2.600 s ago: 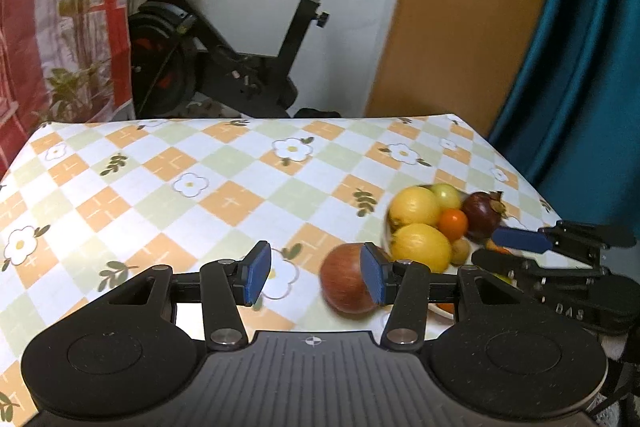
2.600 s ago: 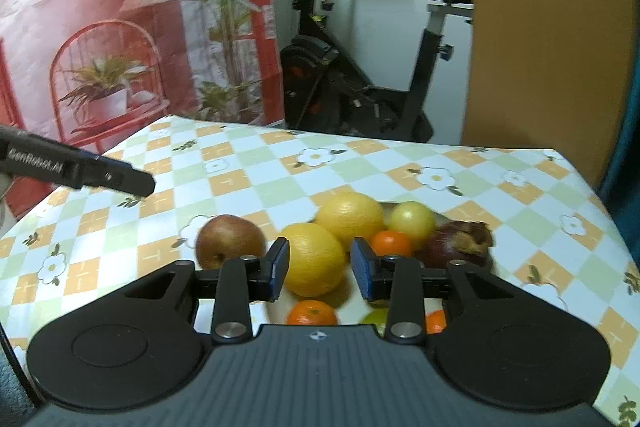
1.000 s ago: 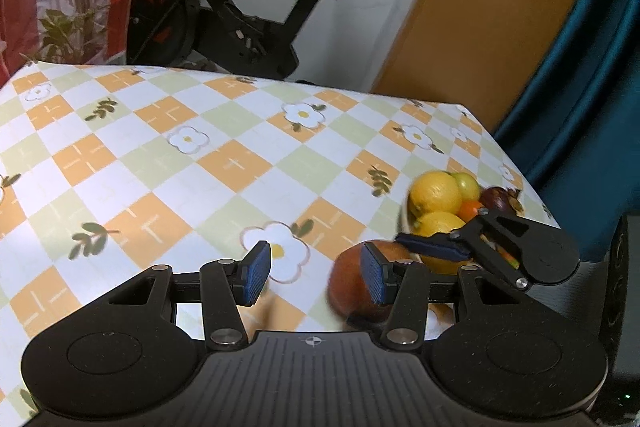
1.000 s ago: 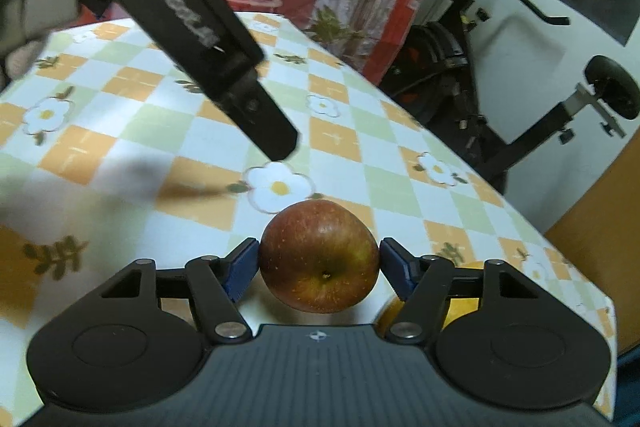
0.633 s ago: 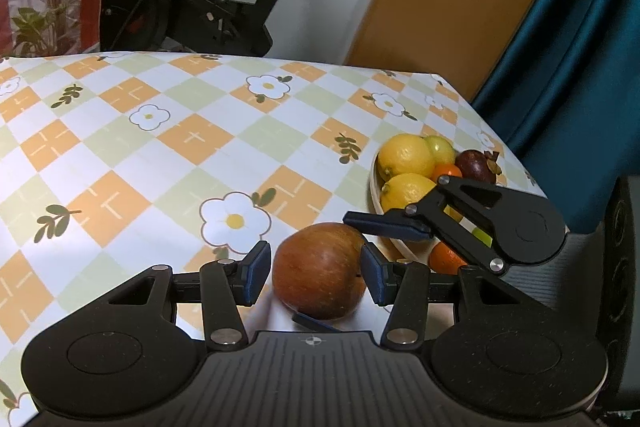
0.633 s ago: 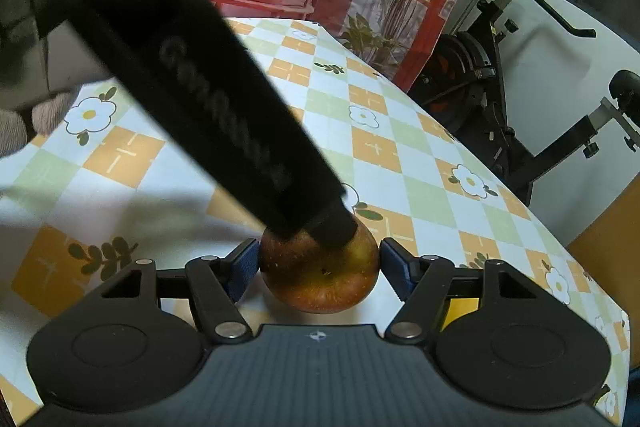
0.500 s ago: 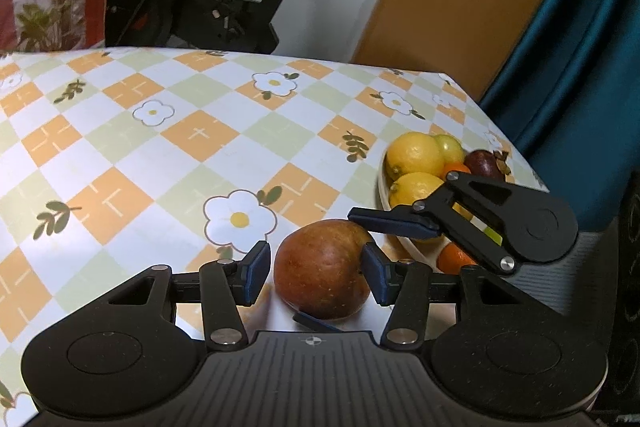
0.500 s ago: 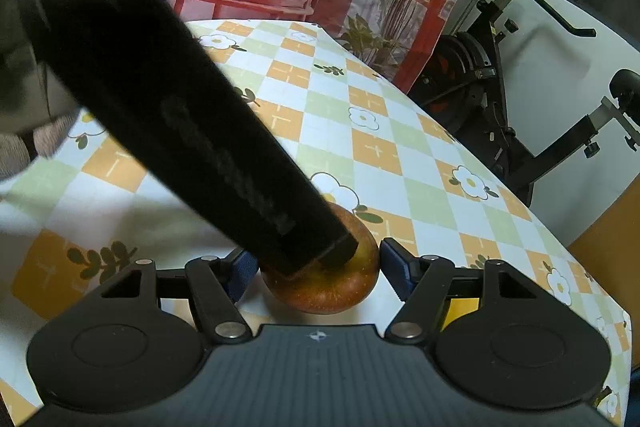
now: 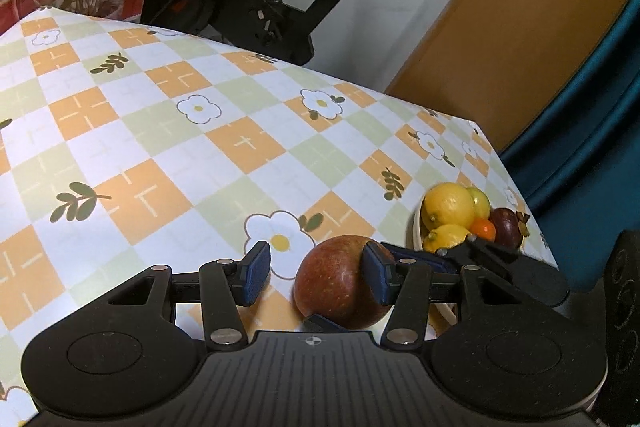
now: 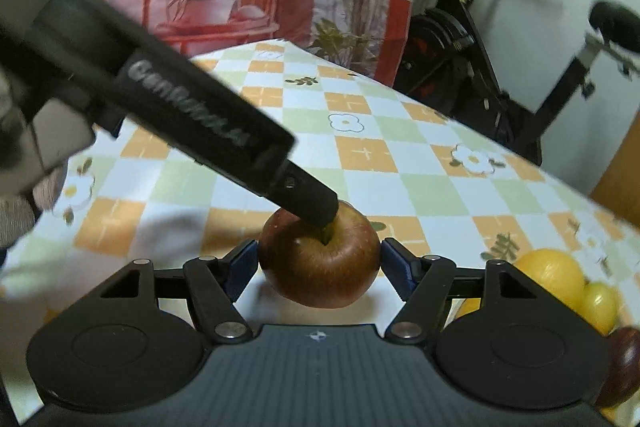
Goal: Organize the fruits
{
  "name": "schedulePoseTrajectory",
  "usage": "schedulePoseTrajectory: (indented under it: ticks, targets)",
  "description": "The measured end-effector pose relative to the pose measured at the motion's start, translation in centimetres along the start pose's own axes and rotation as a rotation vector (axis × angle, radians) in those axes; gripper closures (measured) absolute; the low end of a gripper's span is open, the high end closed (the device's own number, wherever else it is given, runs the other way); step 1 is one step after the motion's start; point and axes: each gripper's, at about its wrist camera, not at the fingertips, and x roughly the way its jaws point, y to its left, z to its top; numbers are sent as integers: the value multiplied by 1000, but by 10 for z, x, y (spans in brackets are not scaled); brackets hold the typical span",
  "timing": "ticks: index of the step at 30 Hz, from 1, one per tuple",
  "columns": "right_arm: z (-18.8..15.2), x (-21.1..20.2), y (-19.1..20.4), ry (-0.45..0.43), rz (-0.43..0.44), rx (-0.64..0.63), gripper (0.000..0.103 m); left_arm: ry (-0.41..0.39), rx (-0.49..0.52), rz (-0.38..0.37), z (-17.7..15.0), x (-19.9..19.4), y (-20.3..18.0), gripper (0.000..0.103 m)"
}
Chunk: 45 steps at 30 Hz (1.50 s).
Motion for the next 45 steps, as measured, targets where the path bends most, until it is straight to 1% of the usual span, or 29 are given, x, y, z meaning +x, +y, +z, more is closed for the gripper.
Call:
schedulePoseTrajectory:
  ticks: [6, 10, 11, 12, 20, 29, 32, 37, 41, 45]
  targets:
    - [-3, 1, -12, -2, 32, 152, 34, -8, -18, -2, 4, 4, 5, 48]
    - [-4, -1, -16, -8, 46, 200, 34, -1, -11, 0, 4, 2, 3, 48]
    - [-4, -2, -17, -12, 47, 208, 34, 5, -5, -9, 4, 2, 1, 47]
    - [-5, -4, -17, -14, 47, 213, 34, 10, -1, -22, 4, 2, 0, 44]
    - [-11, -9, -16, -26, 48, 227, 34, 66, 75, -47, -5, 11, -13, 43]
    - [-11, -11, -13, -24, 46, 235, 35, 85, 82, -57, -7, 14, -15, 43]
    - [-10, -13, -12, -24, 45, 238, 35, 80, 75, -66, -7, 10, -15, 43]
    - [-9, -24, -11, -54, 40, 244, 35, 59, 88, -76, -5, -1, -25, 43]
    - [-8, -40, -15, -89, 21, 248, 35, 37, 122, -92, -2, -9, -44, 43]
    - [-12, -61, -24, -131, -9, 270, 35, 32, 164, -111, 1, -9, -70, 43]
